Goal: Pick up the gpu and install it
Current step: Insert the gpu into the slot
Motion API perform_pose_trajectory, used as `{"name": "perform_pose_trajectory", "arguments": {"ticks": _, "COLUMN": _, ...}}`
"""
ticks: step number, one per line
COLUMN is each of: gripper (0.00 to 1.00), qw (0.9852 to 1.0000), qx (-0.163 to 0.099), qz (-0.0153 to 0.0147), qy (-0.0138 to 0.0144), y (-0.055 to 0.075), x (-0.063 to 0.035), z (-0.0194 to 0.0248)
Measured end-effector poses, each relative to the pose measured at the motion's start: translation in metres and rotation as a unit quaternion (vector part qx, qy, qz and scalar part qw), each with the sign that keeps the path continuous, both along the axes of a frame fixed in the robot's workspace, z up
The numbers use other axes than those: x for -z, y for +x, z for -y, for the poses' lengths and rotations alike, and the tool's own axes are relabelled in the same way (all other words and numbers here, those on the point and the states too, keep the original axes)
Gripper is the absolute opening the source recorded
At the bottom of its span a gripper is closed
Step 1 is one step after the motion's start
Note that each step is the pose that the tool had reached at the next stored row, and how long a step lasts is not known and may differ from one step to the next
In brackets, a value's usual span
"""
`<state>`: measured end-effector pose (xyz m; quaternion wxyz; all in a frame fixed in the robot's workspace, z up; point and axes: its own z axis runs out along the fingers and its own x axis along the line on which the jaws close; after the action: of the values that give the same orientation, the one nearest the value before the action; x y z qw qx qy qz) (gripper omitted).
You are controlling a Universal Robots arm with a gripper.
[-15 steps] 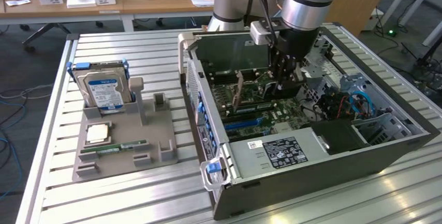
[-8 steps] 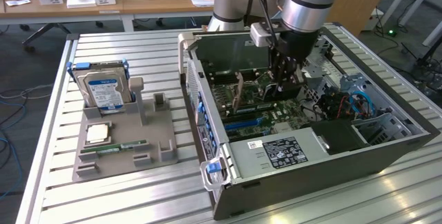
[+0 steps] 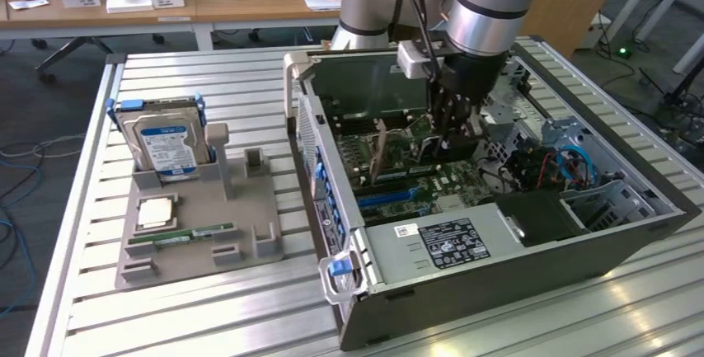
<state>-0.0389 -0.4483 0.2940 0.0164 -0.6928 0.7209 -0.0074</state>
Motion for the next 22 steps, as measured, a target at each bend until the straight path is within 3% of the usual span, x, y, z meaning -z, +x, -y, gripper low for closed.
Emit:
{"name": "perform_pose_trajectory", "arguments": {"ticks": 13, "gripper": 0.26, "qw": 1.0, "qx": 0.0, "qz": 0.0, "qy": -0.0014, "y": -0.002, "x": 0.0098, "z": 0.0}}
{"name": "perform_pose_trajectory", "arguments": {"ticks": 22, "gripper": 0.26, "qw": 1.0, "qx": 0.0, "qz": 0.0, "qy": -0.0017, "y": -0.0065, "x": 0.0102, "z": 0.0006}}
